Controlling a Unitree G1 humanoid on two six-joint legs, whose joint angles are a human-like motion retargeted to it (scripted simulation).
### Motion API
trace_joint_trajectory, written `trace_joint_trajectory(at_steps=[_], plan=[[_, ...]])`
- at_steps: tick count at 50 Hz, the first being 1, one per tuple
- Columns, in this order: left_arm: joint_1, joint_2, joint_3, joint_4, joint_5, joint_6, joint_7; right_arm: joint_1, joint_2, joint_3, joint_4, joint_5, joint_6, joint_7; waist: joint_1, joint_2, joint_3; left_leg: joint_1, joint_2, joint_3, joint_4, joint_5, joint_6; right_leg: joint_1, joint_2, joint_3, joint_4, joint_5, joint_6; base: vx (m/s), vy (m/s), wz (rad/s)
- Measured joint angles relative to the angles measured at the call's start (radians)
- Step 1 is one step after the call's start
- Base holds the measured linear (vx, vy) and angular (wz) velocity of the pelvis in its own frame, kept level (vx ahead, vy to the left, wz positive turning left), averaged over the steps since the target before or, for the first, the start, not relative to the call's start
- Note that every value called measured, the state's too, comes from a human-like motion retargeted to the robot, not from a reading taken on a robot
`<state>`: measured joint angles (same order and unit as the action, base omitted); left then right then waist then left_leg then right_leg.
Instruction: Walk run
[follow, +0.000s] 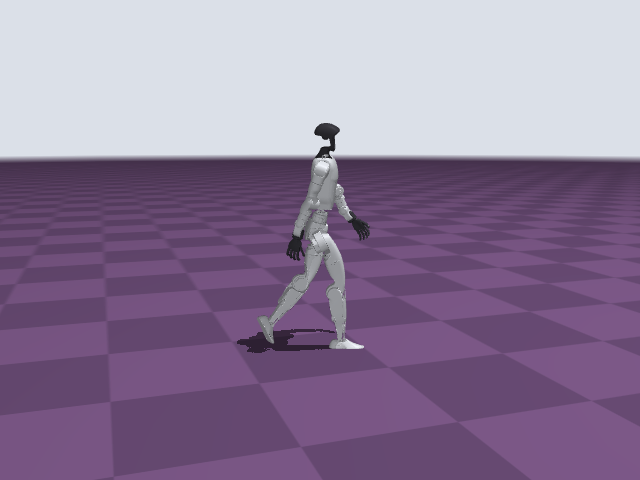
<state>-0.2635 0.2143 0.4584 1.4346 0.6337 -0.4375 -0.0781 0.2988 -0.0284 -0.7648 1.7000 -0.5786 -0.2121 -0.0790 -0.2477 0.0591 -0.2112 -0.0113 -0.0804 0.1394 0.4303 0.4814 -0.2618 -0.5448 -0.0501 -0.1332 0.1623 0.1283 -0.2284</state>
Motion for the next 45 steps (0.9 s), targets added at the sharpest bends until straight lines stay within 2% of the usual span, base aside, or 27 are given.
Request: trace_joint_trajectory(at_steps=[2,3,4,7,10,12,15,18,20,22,23,25,27,28,30,32,33,35,37,39,40,43,45], plan=[[0.071,-0.002,-0.052,0.047,0.103,0.016,0.002,-0.075,-0.013,-0.001,-0.003,0.02,-0.015,0.053,0.023,-0.012,0.031,-0.094,0.008,-0.068,0.3,0.042,0.0,0.087,0.058,0.032,0.017,-0.057,-0.033,1.12,-0.52,-1.31],[0.106,-0.002,-0.073,0.066,0.161,0.032,0.002,-0.119,-0.024,0.003,-0.013,0.023,-0.026,0.081,0.028,-0.045,0.031,-0.125,-0.062,-0.128,0.332,0.042,0.001,0.129,0.047,0.063,-0.006,-0.062,-0.033,1.15,-0.55,-1.29],[0.147,-0.003,-0.093,0.083,0.226,0.057,0.013,-0.156,-0.028,0.014,-0.041,0.027,-0.035,0.113,0.035,-0.07,0.028,-0.168,-0.064,-0.106,0.377,-0.01,0.033,0.167,0.042,0.084,-0.027,-0.067,-0.033,1.0,-0.46,-1.21],[0.284,-0.023,-0.109,0.125,0.406,0.155,0.065,-0.249,-0.036,0.074,-0.17,0.014,-0.052,0.193,0.079,-0.119,0.029,-0.33,0.015,0.021,0.475,-0.183,0.187,0.255,0.055,0.169,-0.072,-0.076,-0.033,0.9,-0.29,-1.75],[0.411,-0.054,-0.053,0.19,0.513,0.246,0.07,-0.321,-0.046,0.141,-0.316,-0.044,-0.072,0.242,0.169,-0.171,0.043,-0.477,0.023,0.055,0.389,-0.329,0.336,0.331,0.058,0.235,-0.1,-0.083,-0.033,1.12,-0.22,-2.46],[0.474,-0.063,-0.022,0.241,0.508,0.28,0.025,-0.367,-0.061,0.184,-0.393,-0.069,-0.095,0.271,0.219,-0.175,0.066,-0.524,0.07,0.102,0.234,-0.36,0.381,0.383,0.089,0.301,-0.106,-0.099,-0.033,0.92,-0.05,-2.22],[0.563,-0.092,0.012,0.265,0.475,0.328,-0.064,-0.432,-0.103,0.231,-0.469,-0.081,-0.139,0.301,0.306,-0.148,0.1,-0.565,0.064,0.065,-0.061,-0.371,0.393,0.471,0.138,0.348,-0.11,-0.127,-0.033,1.04,0.07,-1.99],[0.643,-0.129,0.042,0.265,0.464,0.377,-0.091,-0.468,-0.152,0.237,-0.474,-0.099,-0.176,0.299,0.34,-0.141,0.118,-0.608,0.013,0.022,-0.299,-0.469,0.362,0.57,0.157,0.362,-0.1,-0.147,-0.033,1.15,0.05,-0.76],[0.679,-0.138,0.059,0.265,0.457,0.402,-0.091,-0.463,-0.164,0.236,-0.457,-0.114,-0.175,0.279,0.331,-0.138,0.128,-0.595,-0.002,0.113,-0.41,-0.563,0.259,0.65,0.177,0.301,-0.101,-0.12,-0.033,1.22,-0.16,0.29],[0.689,-0.135,0.076,0.265,0.454,0.424,-0.093,-0.437,-0.162,0.22,-0.422,-0.124,-0.152,0.252,0.339,-0.162,0.111,-0.573,0.02,0.279,-0.417,-0.603,0.292,0.687,0.195,0.24,-0.095,-0.027,-0.025,1.3,-0.29,0.31],[0.684,-0.128,0.089,0.265,0.455,0.435,-0.093,-0.422,-0.156,0.203,-0.397,-0.131,-0.134,0.238,0.354,-0.176,0.09,-0.573,0.024,0.305,-0.389,-0.577,0.362,0.689,0.195,0.209,-0.089,0.038,0.001,1.4,-0.22,-0.19],[0.675,-0.119,0.125,0.265,0.443,0.431,-0.075,-0.378,-0.137,0.176,-0.336,-0.148,-0.098,0.207,0.412,-0.211,0.062,-0.57,0.044,0.332,-0.333,-0.534,0.397,0.704,0.184,0.199,-0.053,0.206,0.116,1.26,-0.15,-0.87],[0.662,-0.11,0.148,0.265,0.397,0.387,-0.062,-0.327,-0.111,0.173,-0.261,-0.162,-0.06,0.163,0.432,-0.259,0.044,-0.577,-0.009,0.218,-0.28,-0.47,0.453,0.693,0.129,0.164,0.07,0.373,0.319,1.45,-0.06,-0.37],[0.647,-0.101,0.147,0.265,0.36,0.362,-0.07,-0.301,-0.101,0.182,-0.219,-0.166,-0.046,0.138,0.399,-0.29,0.049,-0.577,-0.069,0.132,-0.224,-0.5,0.475,0.646,0.095,0.151,0.253,0.39,0.412,1.52,-0.15,0.89],[0.562,-0.066,0.128,0.265,0.281,0.34,-0.098,-0.271,-0.09,0.193,-0.13,-0.157,-0.028,0.095,0.351,-0.307,0.074,-0.574,-0.105,0.048,-0.109,-0.574,0.46,0.539,0.1,0.079,0.595,0.395,0.49,1.32,-0.35,1.31],[0.457,-0.05,0.117,0.261,0.224,0.337,-0.072,-0.227,-0.085,0.189,-0.055,-0.163,-0.01,0.097,0.342,-0.229,0.051,-0.462,-0.011,0.145,-0.136,-0.612,0.462,0.473,0.207,0.13,0.647,0.395,0.476,1.25,-0.03,0.98],[0.407,-0.052,0.119,0.246,0.2,0.328,-0.043,-0.2,-0.078,0.185,-0.031,-0.183,0.005,0.117,0.338,-0.161,0.03,-0.423,0.034,0.099,-0.171,-0.618,0.459,0.438,0.293,0.162,0.585,0.393,0.441,1.36,0.14,0.78],[0.321,-0.072,0.099,0.179,0.138,0.282,-0.007,-0.143,-0.068,0.173,0.0,-0.239,0.035,0.14,0.337,-0.098,0.02,-0.36,0.041,0.012,-0.202,-0.637,0.45,0.334,0.305,0.152,0.621,0.281,0.328,1.13,0.04,0.79],[0.244,-0.09,0.04,0.087,0.06,0.217,-0.02,-0.082,-0.045,0.173,0.0,-0.278,0.047,0.126,0.311,-0.062,0.023,-0.291,0.049,-0.015,-0.243,-0.642,0.439,0.238,0.251,0.139,0.625,0.187,0.271,1.04,-0.07,1.36],[0.177,-0.104,-0.016,-0.01,-0.004,0.156,-0.054,-0.024,-0.025,0.188,0.0,-0.309,0.049,0.104,0.268,-0.029,0.023,-0.214,0.041,-0.054,-0.296,-0.648,0.439,0.151,0.147,0.091,0.57,0.093,0.244,1.18,-0.1,1.67],[0.144,-0.108,-0.04,-0.056,-0.03,0.128,-0.075,0.005,-0.016,0.2,0.0,-0.323,0.052,0.093,0.246,-0.019,0.023,-0.179,0.028,-0.078,-0.319,-0.653,0.441,0.112,0.088,0.069,0.526,0.045,0.24,0.92,-0.1,1.63],[0.039,-0.089,-0.096,-0.139,-0.058,0.064,-0.13,0.069,-0.001,0.22,0.0,-0.359,0.084,0.087,0.185,-0.024,0.035,-0.087,-0.005,-0.12,-0.336,-0.686,0.436,0.049,-0.02,0.12,0.273,0.012,0.279,1.01,-0.24,1.59],[-0.027,-0.056,-0.128,-0.168,-0.057,0.038,-0.166,0.094,0.008,0.215,0.0,-0.386,0.11,0.092,0.156,-0.037,0.045,-0.026,-0.024,-0.157,-0.337,-0.709,0.427,0.021,-0.103,0.129,0.101,-0.022,0.263,1.09,-0.42,1.25]])
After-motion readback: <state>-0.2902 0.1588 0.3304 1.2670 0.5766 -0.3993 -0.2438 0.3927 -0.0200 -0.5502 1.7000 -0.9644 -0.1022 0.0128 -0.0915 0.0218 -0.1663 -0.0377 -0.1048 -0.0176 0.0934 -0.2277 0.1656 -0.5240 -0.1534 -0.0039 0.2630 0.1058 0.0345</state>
